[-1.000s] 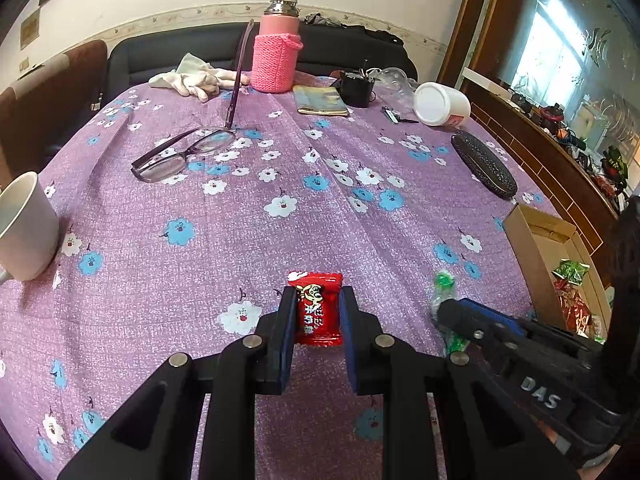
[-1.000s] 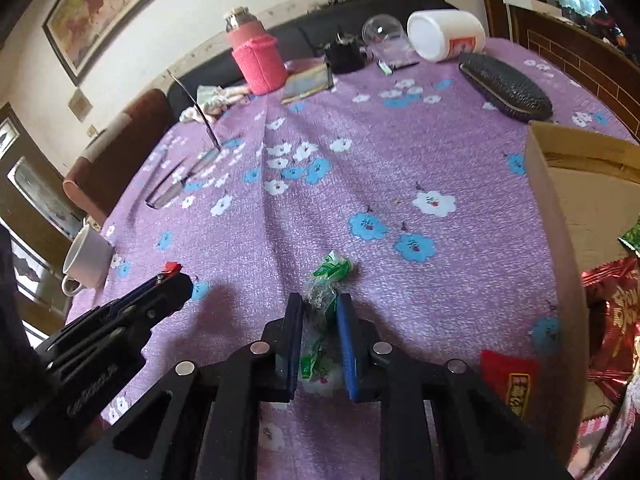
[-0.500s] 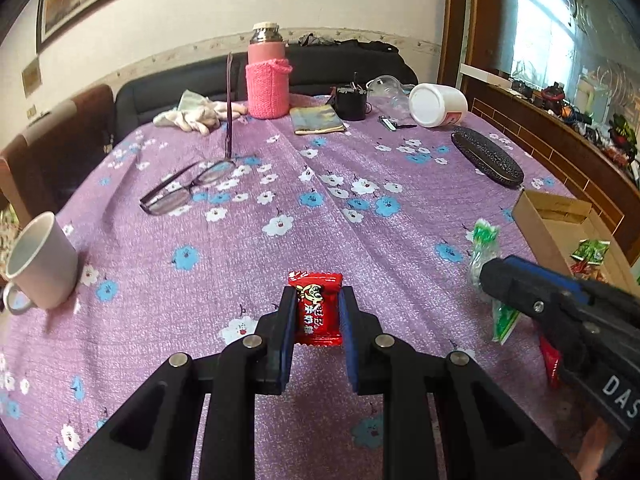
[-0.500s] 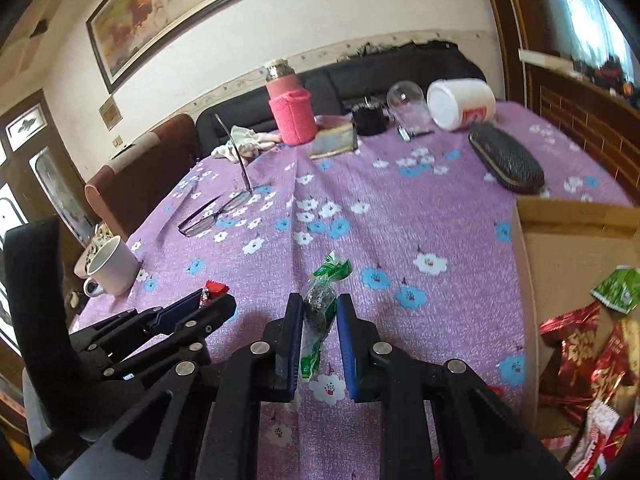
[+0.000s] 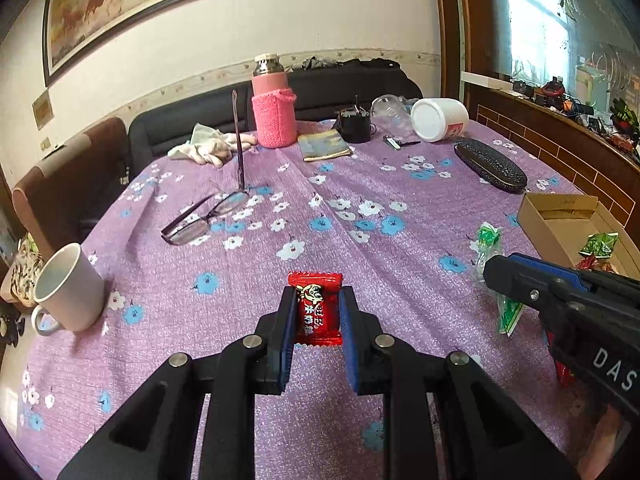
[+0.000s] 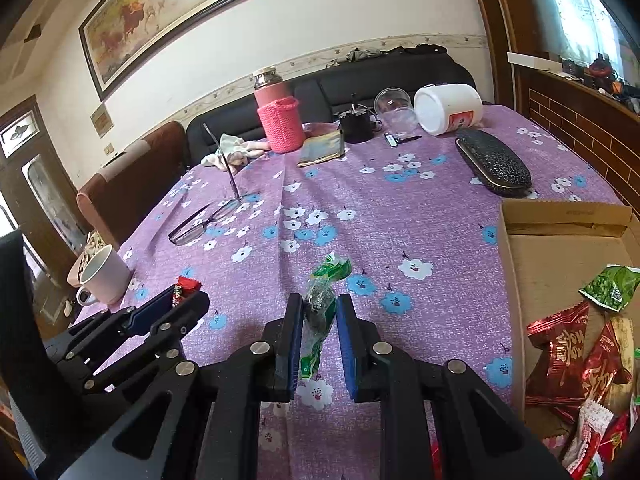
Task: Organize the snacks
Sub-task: 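Carry the red packet and green-wrapped candy over the cardboard tray with both grippers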
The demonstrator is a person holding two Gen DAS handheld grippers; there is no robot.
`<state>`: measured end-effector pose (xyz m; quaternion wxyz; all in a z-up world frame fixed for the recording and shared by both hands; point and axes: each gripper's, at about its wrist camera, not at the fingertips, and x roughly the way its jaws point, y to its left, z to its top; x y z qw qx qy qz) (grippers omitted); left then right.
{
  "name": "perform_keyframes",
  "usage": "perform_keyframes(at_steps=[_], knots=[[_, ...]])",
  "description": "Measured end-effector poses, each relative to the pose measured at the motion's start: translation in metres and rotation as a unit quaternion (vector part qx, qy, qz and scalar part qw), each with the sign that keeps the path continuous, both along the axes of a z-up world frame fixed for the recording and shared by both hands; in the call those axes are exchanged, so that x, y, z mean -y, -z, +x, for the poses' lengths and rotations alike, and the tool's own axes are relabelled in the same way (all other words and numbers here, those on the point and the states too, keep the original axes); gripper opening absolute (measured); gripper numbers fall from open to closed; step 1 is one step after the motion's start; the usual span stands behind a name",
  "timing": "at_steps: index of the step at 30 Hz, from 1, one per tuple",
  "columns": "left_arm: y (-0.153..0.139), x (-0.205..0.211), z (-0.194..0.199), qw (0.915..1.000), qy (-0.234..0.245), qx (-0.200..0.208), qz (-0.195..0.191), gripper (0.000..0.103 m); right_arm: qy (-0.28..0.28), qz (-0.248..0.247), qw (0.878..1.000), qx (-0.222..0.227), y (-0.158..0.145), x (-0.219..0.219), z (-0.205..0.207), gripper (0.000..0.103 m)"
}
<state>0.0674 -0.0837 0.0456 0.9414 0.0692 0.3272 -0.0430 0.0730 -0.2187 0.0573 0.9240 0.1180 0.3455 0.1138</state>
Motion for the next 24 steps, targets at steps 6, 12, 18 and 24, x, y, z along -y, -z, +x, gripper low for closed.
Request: perform_keyframes(at_steps=[6, 12, 18, 24], knots=[[-0.002, 0.003, -0.005, 0.9999, 0.003, 0.013, 0.008, 0.020, 0.007, 0.005, 1.000, 0.000, 0.000, 0.004, 0.001, 0.019], [-0.003, 0.006, -0.007, 0.9997, 0.008, 0.020, 0.013, 0.020, 0.015, 0.010, 1.000, -0.001, -0.001, 0.009, 0.000, 0.019], [-0.005, 0.007, -0.009, 0.9995, 0.010, 0.025, 0.015, 0.020, 0.018, 0.010, 1.000, 0.000, 0.000, 0.010, 0.001, 0.019], [-0.007, 0.009, -0.012, 0.9993, 0.013, 0.033, 0.016, 0.020, 0.026, 0.013, 1.000, 0.001, -0.001, 0.015, 0.001, 0.019]])
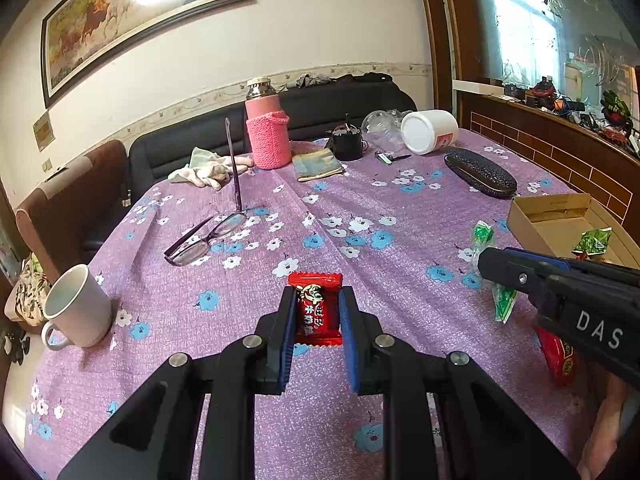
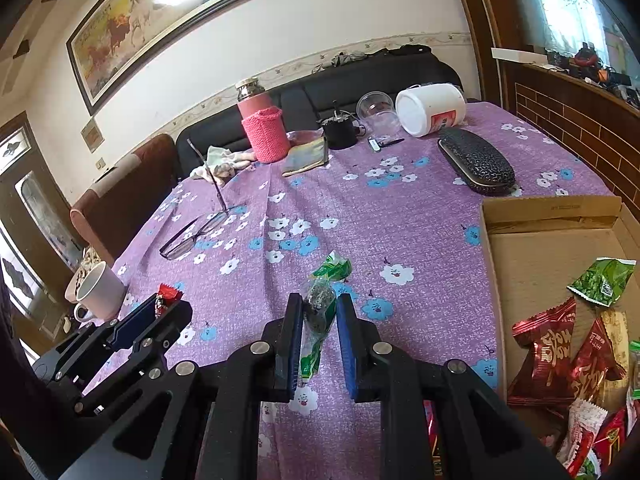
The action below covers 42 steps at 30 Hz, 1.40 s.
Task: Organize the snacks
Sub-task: 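Carry the red packet and green-wrapped candy over the cardboard tray with both grippers, then release the red packet into the tray with the left gripper while the right gripper releases the candy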
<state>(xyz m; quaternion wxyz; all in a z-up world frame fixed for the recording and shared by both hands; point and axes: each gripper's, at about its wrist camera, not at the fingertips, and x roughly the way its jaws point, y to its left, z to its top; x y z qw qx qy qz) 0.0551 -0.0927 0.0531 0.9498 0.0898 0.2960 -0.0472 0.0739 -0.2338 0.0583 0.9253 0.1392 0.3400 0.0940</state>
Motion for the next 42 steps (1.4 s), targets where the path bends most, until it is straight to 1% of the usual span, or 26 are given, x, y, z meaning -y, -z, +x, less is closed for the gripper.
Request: perform_keyframes(at_steps=[6, 9, 12, 14, 17, 20, 24, 27, 33, 36, 39, 42], knots=[[-0.006, 0.001, -0.005, 0.9999, 0.009, 0.007, -0.007, 0.020, 0.025, 0.019, 0.999, -0.005, -0.003, 0.016, -0.004, 0.018], [-0.010, 0.003, -0.009, 0.9997, 0.016, 0.015, -0.011, 0.020, 0.051, 0.035, 0.998, 0.001, -0.007, 0.034, -0.018, 0.018], [-0.014, 0.003, -0.012, 0.9994, 0.022, 0.018, -0.020, 0.020, 0.075, 0.036, 0.996, 0.012, -0.013, 0.052, -0.036, 0.018], [-0.015, 0.002, -0.013, 0.9990, 0.029, 0.015, -0.031, 0.020, 0.097, 0.035, 0.994, 0.021, -0.016, 0.067, -0.052, 0.018], [-0.019, 0.001, -0.015, 0.9973, 0.048, 0.009, -0.054, 0.020, 0.125, 0.046, 0.991, 0.024, -0.017, 0.093, -0.073, 0.018], [-0.026, 0.001, -0.020, 0.9935, 0.075, 0.002, -0.085, 0.020, 0.149, 0.054, 0.987, 0.024, -0.015, 0.118, -0.092, 0.018], [-0.036, 0.008, -0.031, 0.9873, 0.114, 0.002, -0.110, 0.020, 0.171, 0.070, 0.983, 0.021, -0.012, 0.144, -0.112, 0.018], [-0.042, 0.021, -0.040, 0.9843, 0.135, -0.002, -0.114, 0.020, 0.180, 0.075, 0.980, 0.026, -0.013, 0.158, -0.123, 0.018], [-0.054, 0.065, -0.062, 0.9792, 0.178, -0.001, -0.097, 0.020, 0.195, 0.092, 0.976, 0.035, -0.009, 0.182, -0.139, 0.018], [-0.058, 0.092, -0.071, 0.9737, 0.204, -0.009, -0.101, 0.020, 0.199, 0.100, 0.974, 0.032, -0.002, 0.191, -0.140, 0.018], [-0.053, 0.126, -0.080, 0.9666, 0.235, -0.026, -0.098, 0.020, 0.203, 0.101, 0.973, 0.030, 0.004, 0.197, -0.141, 0.018], [-0.042, 0.157, -0.087, 0.9625, 0.255, -0.040, -0.084, 0.020, 0.205, 0.105, 0.973, 0.026, 0.011, 0.203, -0.142, 0.018]])
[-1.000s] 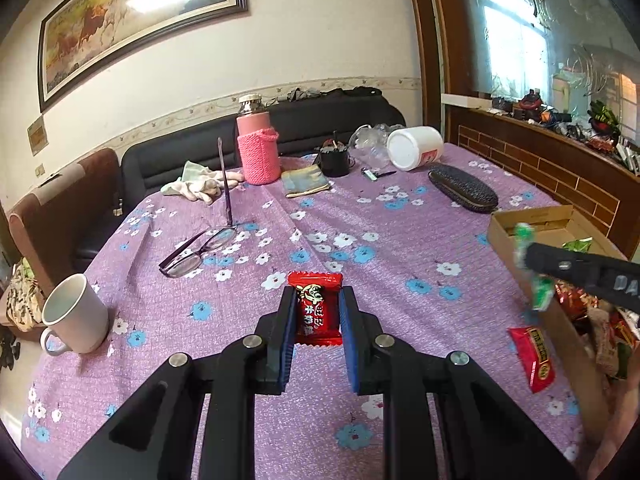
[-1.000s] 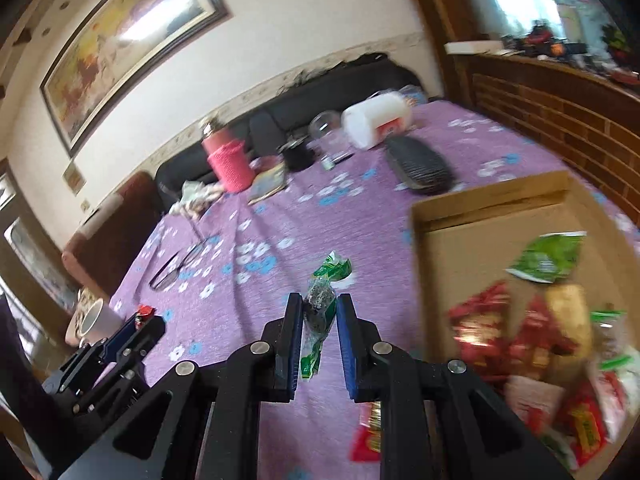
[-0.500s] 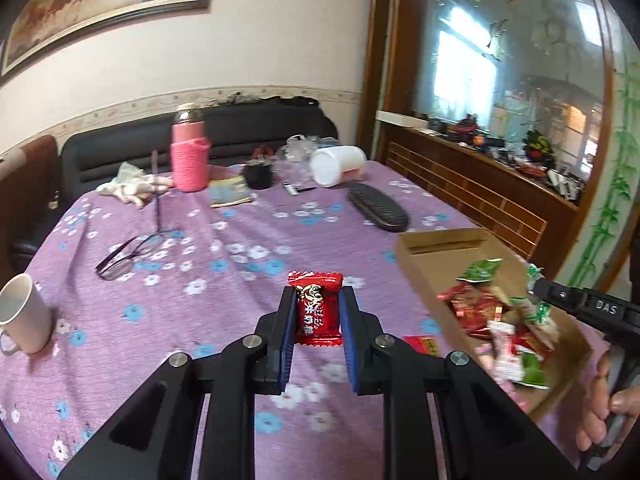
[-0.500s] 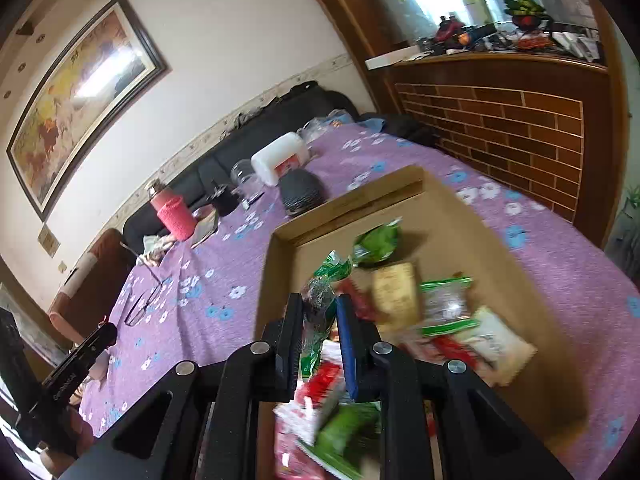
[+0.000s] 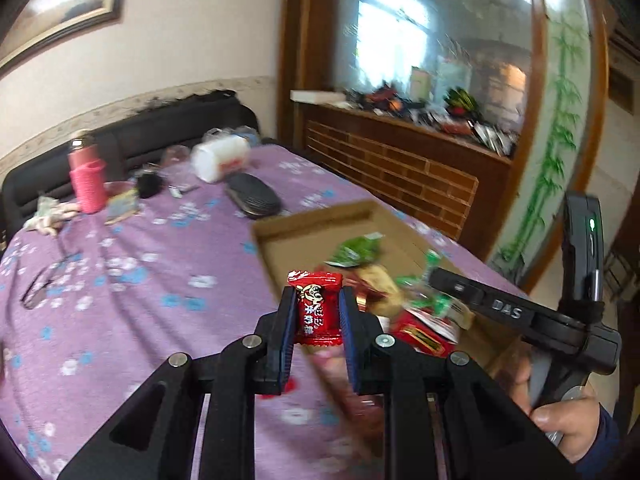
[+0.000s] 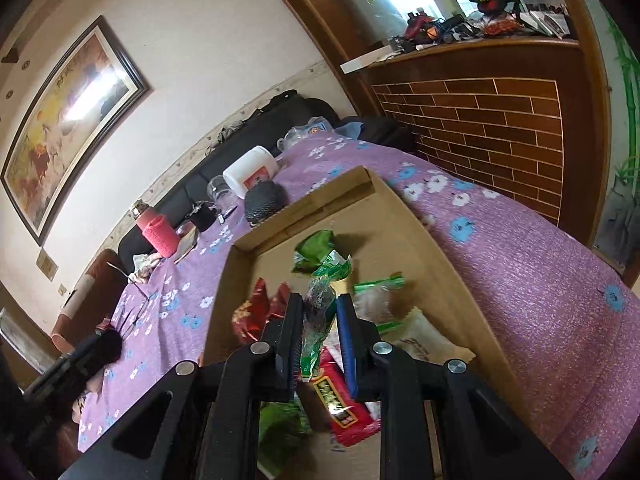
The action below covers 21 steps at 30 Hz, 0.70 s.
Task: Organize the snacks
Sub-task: 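Release the red packet into the tray with the left gripper while the right gripper releases the candy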
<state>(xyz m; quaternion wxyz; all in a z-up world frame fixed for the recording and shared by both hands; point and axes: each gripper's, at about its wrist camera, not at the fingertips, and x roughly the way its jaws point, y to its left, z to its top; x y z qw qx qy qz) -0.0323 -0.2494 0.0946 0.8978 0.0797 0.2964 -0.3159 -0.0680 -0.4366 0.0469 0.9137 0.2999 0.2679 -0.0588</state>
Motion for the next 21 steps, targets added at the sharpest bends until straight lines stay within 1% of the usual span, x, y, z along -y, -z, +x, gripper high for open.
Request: perform_keyframes(at_steps=[4, 8, 15, 21], knots=[[0.021, 0.035, -0.003, 0.9995, 0.021, -0.016, 0.017, 0.020, -0.001, 0.011, 1.000, 0.002, 0.005, 0.007, -0.001, 0.018], [0.037, 0.055, -0.001, 0.9988, 0.027, -0.028, 0.031, 0.020, -0.007, 0.019, 1.000, -0.005, 0.010, 0.008, 0.002, 0.018], [0.054, 0.062, 0.009, 0.9976, 0.033, -0.046, 0.040, 0.020, -0.019, 0.026, 0.999, -0.023, 0.018, 0.005, 0.009, 0.018], [0.059, 0.061, 0.010, 0.9977, 0.034, -0.046, 0.036, 0.020, -0.020, 0.025, 0.999, -0.035, 0.022, 0.003, 0.013, 0.019]])
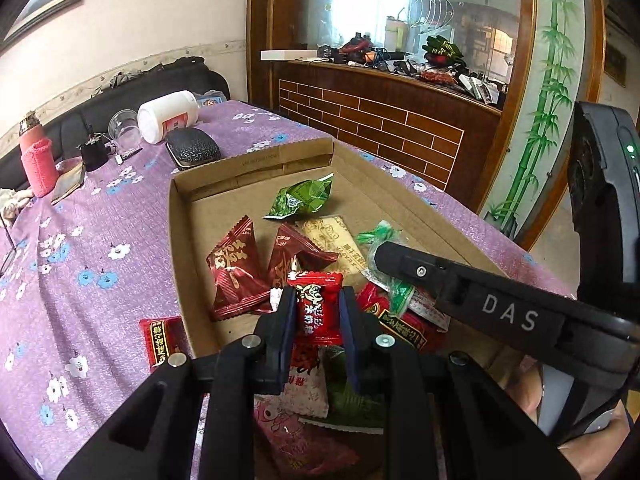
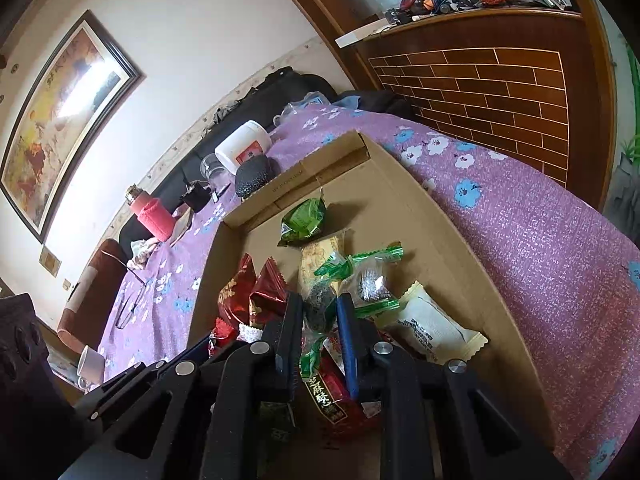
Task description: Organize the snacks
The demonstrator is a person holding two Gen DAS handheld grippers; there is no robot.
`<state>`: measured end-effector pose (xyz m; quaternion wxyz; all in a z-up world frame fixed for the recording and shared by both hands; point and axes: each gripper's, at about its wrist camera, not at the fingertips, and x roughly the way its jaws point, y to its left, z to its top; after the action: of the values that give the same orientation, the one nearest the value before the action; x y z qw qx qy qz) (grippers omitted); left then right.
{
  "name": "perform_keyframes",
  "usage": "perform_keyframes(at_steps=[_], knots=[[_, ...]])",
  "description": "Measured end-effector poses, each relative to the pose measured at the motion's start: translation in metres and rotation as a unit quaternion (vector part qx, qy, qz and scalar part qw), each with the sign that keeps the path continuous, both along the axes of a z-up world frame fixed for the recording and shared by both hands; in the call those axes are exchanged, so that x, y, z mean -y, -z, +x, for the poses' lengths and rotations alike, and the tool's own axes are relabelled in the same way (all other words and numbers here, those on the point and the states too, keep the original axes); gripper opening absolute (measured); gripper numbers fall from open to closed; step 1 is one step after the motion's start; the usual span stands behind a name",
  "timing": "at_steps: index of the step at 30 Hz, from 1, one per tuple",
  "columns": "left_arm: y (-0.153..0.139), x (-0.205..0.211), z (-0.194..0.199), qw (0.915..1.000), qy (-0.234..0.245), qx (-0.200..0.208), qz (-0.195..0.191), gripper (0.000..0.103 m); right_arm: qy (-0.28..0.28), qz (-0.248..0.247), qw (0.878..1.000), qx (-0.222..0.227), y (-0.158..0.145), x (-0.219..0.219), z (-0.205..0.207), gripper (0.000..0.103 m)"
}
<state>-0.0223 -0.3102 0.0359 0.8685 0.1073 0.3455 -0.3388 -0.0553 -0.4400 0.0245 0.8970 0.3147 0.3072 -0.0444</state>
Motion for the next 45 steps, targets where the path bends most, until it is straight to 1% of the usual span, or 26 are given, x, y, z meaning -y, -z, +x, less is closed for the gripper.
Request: perform_keyframes(at_steps=[2, 5, 7, 9, 13, 15, 17, 18, 20, 21, 23, 26, 28, 30, 32, 34, 35, 37, 39, 40, 41, 45], knots=[[0.000, 0.000, -0.001, 1.0000, 0.001, 0.002, 0.000, 0.020, -0.001, -0.001, 1.000, -0.001, 0.000, -0.001, 0.001, 0.020], [-0.001, 0.000, -0.001, 1.0000, 0.002, 0.001, -0.001, 0.025, -0.001, -0.006, 1.000, -0.003, -0.001, -0.002, 0.001, 0.020], [-0.003, -0.001, -0.003, 1.0000, 0.000, 0.003, -0.004, 0.036, 0.001, -0.005, 1.000, -0.004, -0.001, -0.001, 0.001, 0.020], [-0.006, -0.002, -0.004, 0.9999, -0.001, 0.008, -0.008, 0.041, 0.003, -0.003, 1.000, -0.001, -0.001, 0.000, 0.000, 0.020], [-0.010, -0.002, -0.007, 0.9998, 0.001, 0.016, -0.008, 0.041, 0.005, -0.008, 1.000, 0.004, -0.004, -0.001, -0.001, 0.020], [-0.011, -0.001, -0.009, 0.9998, 0.000, 0.020, -0.005, 0.042, 0.007, -0.012, 1.000, 0.005, -0.005, -0.001, -0.002, 0.022], [-0.012, -0.001, -0.011, 0.9997, 0.000, 0.024, -0.003, 0.043, 0.011, -0.014, 1.000, 0.006, -0.006, -0.001, -0.003, 0.032], [-0.013, -0.001, -0.012, 0.9996, -0.001, 0.027, -0.002, 0.046, 0.014, -0.015, 1.000, 0.007, -0.006, 0.000, -0.004, 0.035], [-0.014, -0.002, -0.013, 0.9995, -0.002, 0.030, -0.003, 0.049, 0.017, -0.020, 1.000, 0.013, -0.009, 0.000, -0.006, 0.047], [-0.015, -0.003, -0.014, 0.9995, -0.003, 0.033, -0.003, 0.050, 0.019, -0.023, 0.999, 0.017, -0.010, -0.001, -0.007, 0.051], [-0.018, -0.005, -0.016, 0.9993, -0.007, 0.038, -0.001, 0.053, 0.024, -0.036, 0.999, 0.023, -0.014, -0.002, -0.009, 0.063], [-0.025, -0.012, -0.021, 0.9987, -0.013, 0.050, 0.000, 0.064, 0.033, -0.048, 0.998, 0.032, -0.019, -0.003, -0.012, 0.070], [-0.030, -0.019, -0.026, 0.9980, -0.018, 0.061, 0.003, 0.075, 0.042, -0.057, 0.997, 0.034, -0.021, -0.003, -0.015, 0.072], [-0.034, -0.027, -0.032, 0.9970, -0.024, 0.074, 0.008, 0.079, 0.050, -0.069, 0.996, 0.035, -0.024, -0.005, -0.018, 0.074], [-0.039, -0.037, -0.037, 0.9959, -0.029, 0.084, 0.014, 0.085, 0.059, -0.092, 0.993, 0.033, -0.027, -0.008, -0.021, 0.080], [-0.041, -0.048, -0.042, 0.9947, -0.039, 0.092, 0.023, 0.092, 0.064, -0.112, 0.991, 0.030, -0.030, -0.013, -0.025, 0.081], [-0.042, -0.053, -0.046, 0.9940, -0.045, 0.096, 0.029, 0.094, 0.066, -0.128, 0.989, 0.028, -0.032, -0.018, -0.029, 0.081], [-0.040, -0.065, -0.053, 0.9917, -0.058, 0.107, 0.042, 0.101, 0.074, -0.154, 0.985, 0.019, -0.033, -0.025, -0.038, 0.084], [-0.036, -0.075, -0.060, 0.9897, -0.065, 0.116, 0.053, 0.103, 0.080, -0.170, 0.982, 0.016, -0.035, -0.033, -0.052, 0.085], [-0.033, -0.082, -0.062, 0.9892, -0.067, 0.118, 0.055, 0.103, 0.082, -0.179, 0.980, 0.022, -0.037, -0.037, -0.061, 0.087], [-0.029, -0.086, -0.063, 0.9890, -0.071, 0.117, 0.056, 0.103, 0.085, -0.191, 0.978, 0.028, -0.039, -0.042, -0.069, 0.091], [-0.016, -0.094, -0.063, 0.9861, -0.093, 0.116, 0.074, 0.103, 0.104, -0.238, 0.965, 0.048, -0.045, -0.065, -0.091, 0.095]])
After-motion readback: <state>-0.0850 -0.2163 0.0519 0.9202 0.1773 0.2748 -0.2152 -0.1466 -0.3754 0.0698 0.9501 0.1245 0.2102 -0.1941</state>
